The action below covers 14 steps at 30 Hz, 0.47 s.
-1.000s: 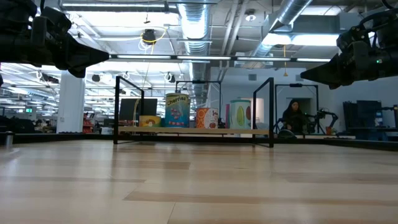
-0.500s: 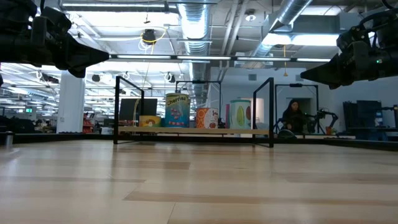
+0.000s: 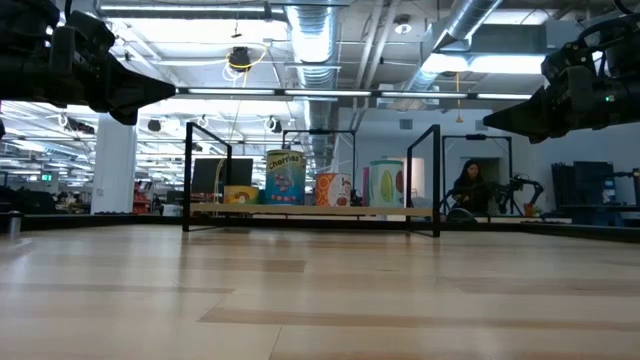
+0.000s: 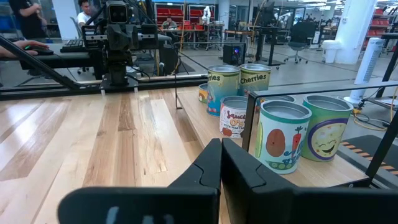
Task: Pick and place cans onto a shelf
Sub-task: Return to Home Position
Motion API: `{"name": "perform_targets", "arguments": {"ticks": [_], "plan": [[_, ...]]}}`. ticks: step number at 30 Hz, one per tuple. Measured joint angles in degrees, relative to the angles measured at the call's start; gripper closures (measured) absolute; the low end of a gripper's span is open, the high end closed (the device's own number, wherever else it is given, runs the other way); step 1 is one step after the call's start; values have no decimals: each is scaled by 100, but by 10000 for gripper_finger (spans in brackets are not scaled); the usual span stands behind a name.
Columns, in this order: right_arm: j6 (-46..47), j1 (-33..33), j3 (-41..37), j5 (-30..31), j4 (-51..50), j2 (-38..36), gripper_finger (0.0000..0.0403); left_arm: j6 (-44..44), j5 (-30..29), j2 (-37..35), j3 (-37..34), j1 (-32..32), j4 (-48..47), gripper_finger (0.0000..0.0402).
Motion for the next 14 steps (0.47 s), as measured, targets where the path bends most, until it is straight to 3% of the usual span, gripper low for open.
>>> {"name": "perform_targets", "arguments": {"ticks": [14], "plan": [[0, 0, 0, 0, 1, -1, 371, 1, 0, 0, 0, 1, 0, 401]]}}
